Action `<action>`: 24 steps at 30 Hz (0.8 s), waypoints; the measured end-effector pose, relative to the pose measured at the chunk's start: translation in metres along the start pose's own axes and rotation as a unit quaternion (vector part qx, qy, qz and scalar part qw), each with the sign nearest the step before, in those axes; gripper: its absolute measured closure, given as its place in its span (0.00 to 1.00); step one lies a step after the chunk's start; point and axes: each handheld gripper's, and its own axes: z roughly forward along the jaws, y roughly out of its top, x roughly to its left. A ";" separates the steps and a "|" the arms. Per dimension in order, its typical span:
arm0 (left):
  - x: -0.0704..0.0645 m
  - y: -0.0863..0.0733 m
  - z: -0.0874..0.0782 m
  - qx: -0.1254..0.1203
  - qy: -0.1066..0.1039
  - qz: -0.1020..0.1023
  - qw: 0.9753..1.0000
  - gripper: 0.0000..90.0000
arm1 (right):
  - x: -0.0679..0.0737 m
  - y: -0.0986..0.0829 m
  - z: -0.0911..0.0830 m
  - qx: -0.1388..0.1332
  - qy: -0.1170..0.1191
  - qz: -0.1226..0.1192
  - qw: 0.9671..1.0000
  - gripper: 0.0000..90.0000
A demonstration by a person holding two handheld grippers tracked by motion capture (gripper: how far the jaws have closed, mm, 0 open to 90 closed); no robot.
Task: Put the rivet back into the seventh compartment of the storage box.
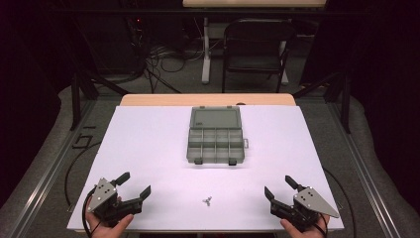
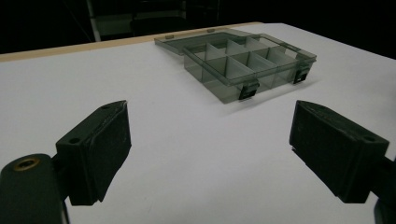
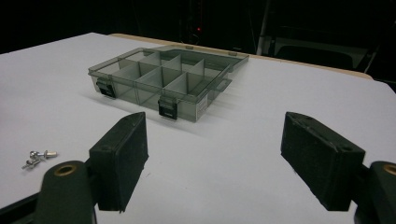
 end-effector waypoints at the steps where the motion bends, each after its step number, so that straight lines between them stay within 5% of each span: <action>1: 0.000 0.000 0.001 0.007 0.001 -0.002 1.000 0.14 | 0.000 0.000 0.000 0.001 0.001 0.001 1.000 0.25; 9: -0.001 0.007 0.010 0.039 -0.004 -0.026 0.999 0.14 | -0.003 -0.001 0.001 0.003 -0.003 0.004 1.000 0.25; 24: -0.019 0.025 0.026 0.072 -0.031 -0.007 0.997 0.17 | -0.003 -0.001 0.002 0.016 0.002 0.005 1.000 0.25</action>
